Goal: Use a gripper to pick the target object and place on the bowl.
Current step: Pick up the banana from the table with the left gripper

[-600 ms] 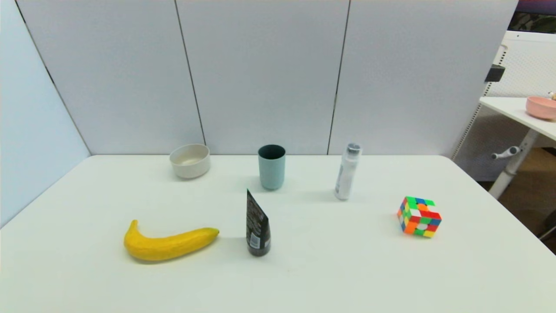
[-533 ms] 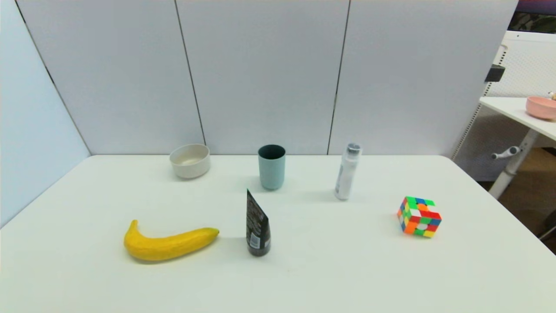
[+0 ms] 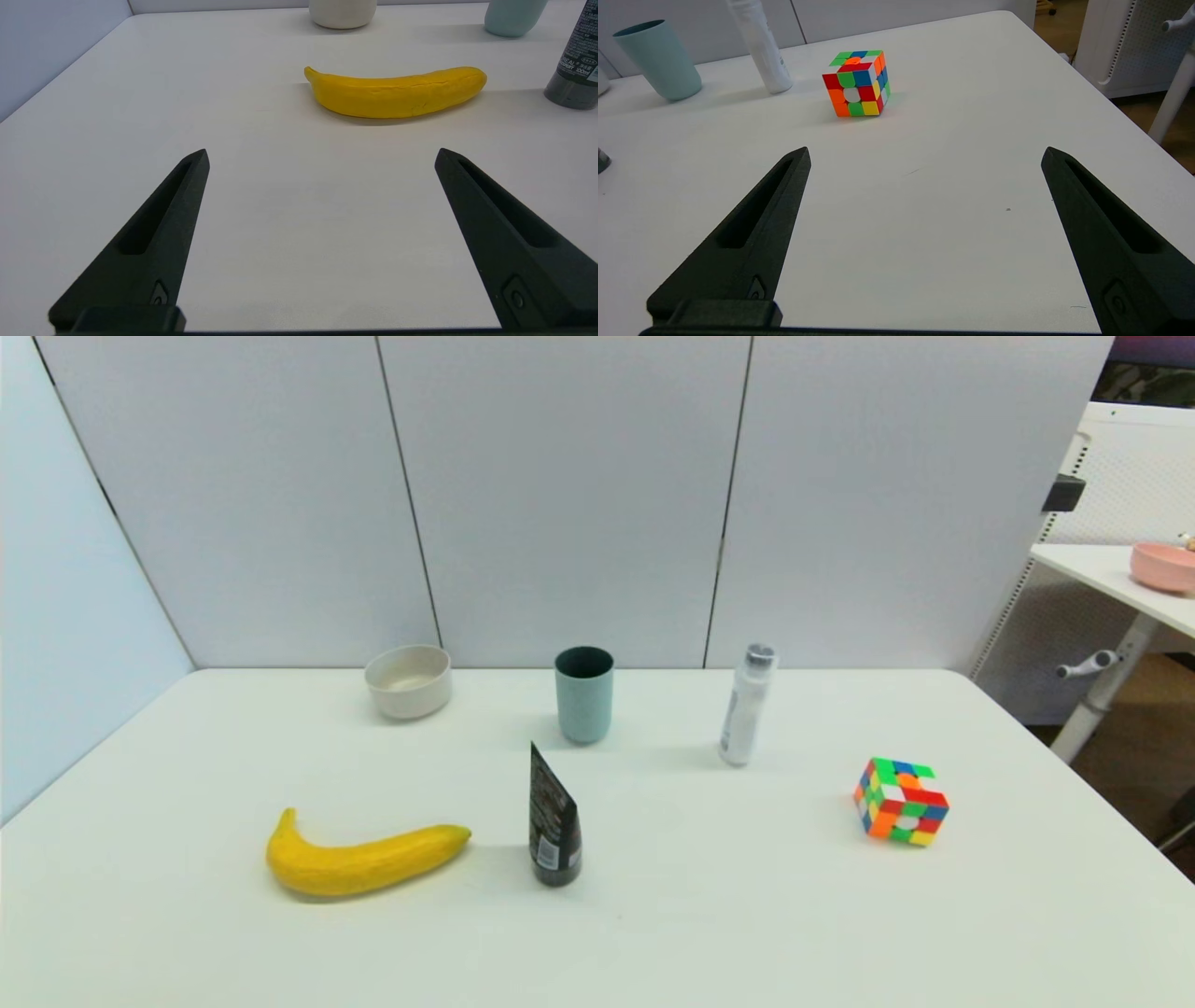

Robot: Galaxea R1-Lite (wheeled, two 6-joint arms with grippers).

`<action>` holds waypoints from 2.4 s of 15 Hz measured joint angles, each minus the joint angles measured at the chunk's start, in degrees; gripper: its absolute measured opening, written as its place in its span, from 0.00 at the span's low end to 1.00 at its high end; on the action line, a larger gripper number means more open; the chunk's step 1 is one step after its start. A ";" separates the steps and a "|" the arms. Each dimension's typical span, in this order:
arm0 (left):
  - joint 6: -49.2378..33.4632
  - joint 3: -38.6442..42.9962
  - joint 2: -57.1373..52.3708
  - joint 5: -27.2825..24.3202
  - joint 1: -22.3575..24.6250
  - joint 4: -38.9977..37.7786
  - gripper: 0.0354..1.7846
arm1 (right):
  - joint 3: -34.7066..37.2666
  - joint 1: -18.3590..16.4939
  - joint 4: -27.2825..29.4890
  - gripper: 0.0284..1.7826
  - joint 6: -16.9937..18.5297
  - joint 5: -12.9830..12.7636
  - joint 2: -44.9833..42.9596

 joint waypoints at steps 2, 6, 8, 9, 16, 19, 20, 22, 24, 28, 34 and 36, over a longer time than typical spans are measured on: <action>0.00 0.00 0.00 0.01 0.00 -0.02 0.96 | 0.00 0.00 0.02 0.96 0.00 -0.01 0.00; 0.02 0.00 0.00 -0.05 0.00 0.00 0.96 | 0.00 0.00 0.02 0.96 0.00 -0.01 0.00; 0.02 0.24 0.00 -0.02 0.00 -0.84 0.96 | 0.00 -0.02 0.02 0.96 -0.02 -0.04 0.00; 0.05 0.46 0.00 -0.05 0.00 -1.45 0.96 | 0.00 0.00 0.00 0.96 -0.02 -0.04 0.00; -1.02 -0.72 3.40 0.17 0.00 -4.04 0.96 | 0.00 0.00 0.02 0.96 0.02 -0.01 0.00; -1.41 -5.81 11.23 0.21 -0.13 -9.26 0.96 | 0.00 0.00 0.00 0.96 0.00 -0.01 0.00; -1.44 -8.96 14.65 0.26 -0.18 -10.33 0.96 | 0.00 0.00 0.00 0.96 -0.02 -0.01 0.00; -1.49 -17.18 22.64 0.34 -0.24 -11.58 0.96 | 0.00 0.00 0.02 0.96 0.00 -0.01 0.00; -1.40 -28.55 32.29 0.41 -0.27 -11.67 0.96 | 0.00 0.00 0.00 0.96 0.00 -0.01 0.00; -0.45 -57.39 51.94 0.30 -0.13 -3.54 0.96 | 0.00 0.00 0.02 0.96 -0.02 -0.01 0.00; 11.39 -82.03 76.06 -1.60 0.60 15.36 0.96 | 0.00 0.00 0.00 0.96 0.00 -0.01 0.00; 17.47 -83.60 79.90 -7.46 0.95 17.74 0.96 | 0.00 0.00 0.00 0.96 -0.02 -0.01 0.00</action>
